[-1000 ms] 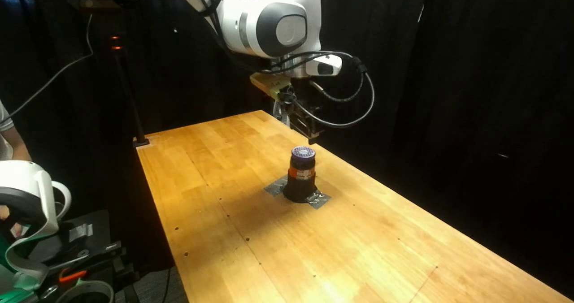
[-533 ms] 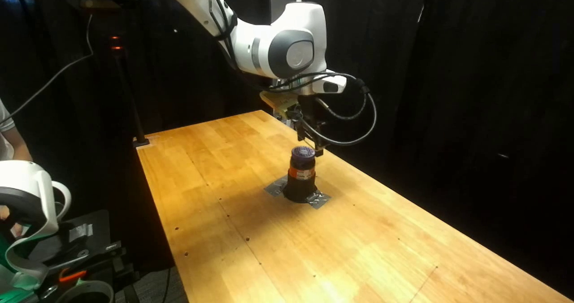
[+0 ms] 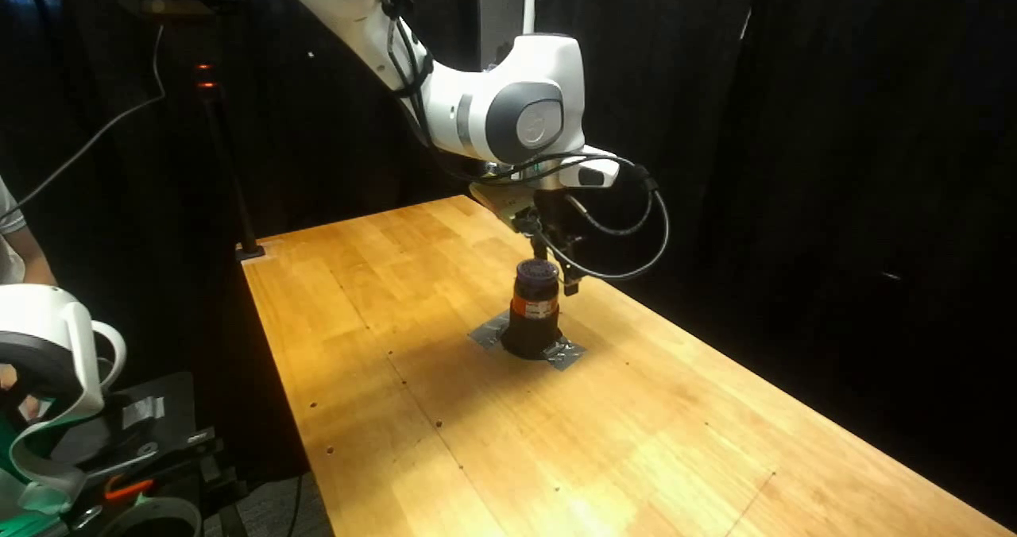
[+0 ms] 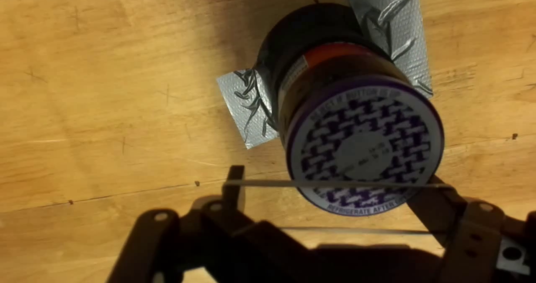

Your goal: Put the rubber band on the jar.

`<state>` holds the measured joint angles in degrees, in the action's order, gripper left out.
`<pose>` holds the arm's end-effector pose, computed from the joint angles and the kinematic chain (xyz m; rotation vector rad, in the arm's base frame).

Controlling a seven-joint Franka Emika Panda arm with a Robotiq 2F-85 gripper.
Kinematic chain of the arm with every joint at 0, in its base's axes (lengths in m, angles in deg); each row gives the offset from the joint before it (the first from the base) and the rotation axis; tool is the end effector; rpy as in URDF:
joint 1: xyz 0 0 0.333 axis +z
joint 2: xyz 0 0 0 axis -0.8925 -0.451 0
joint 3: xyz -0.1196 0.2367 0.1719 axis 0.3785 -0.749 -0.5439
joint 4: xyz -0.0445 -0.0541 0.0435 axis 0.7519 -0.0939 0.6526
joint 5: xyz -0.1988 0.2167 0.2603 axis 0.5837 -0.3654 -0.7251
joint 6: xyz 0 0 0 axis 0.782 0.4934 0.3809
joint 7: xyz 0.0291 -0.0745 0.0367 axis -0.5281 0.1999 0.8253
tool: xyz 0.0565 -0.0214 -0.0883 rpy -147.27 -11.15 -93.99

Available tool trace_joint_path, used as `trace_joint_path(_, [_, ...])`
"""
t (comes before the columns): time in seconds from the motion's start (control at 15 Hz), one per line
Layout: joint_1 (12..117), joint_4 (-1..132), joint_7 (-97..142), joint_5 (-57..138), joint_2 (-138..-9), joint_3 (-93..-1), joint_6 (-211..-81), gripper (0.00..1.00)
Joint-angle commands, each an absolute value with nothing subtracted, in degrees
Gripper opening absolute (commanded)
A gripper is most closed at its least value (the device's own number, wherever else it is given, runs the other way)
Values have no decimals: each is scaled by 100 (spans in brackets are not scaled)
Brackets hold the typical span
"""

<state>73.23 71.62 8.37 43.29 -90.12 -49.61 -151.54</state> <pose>0.6764 0.1041 0.2641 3.0835 -0.1707 0.2401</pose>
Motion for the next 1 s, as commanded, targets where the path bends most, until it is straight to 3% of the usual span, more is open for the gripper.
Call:
trace_joint_path(0.0, [7388,6922,740,4339,-9186,-4886,-15071,100])
trace_joint_path(0.33, [7404,6935,675,4338,-9236,-4873,-15085,100])
trace_joint_path(0.93, [7218,6692,866,3722,-9025,-5176,-12742,100])
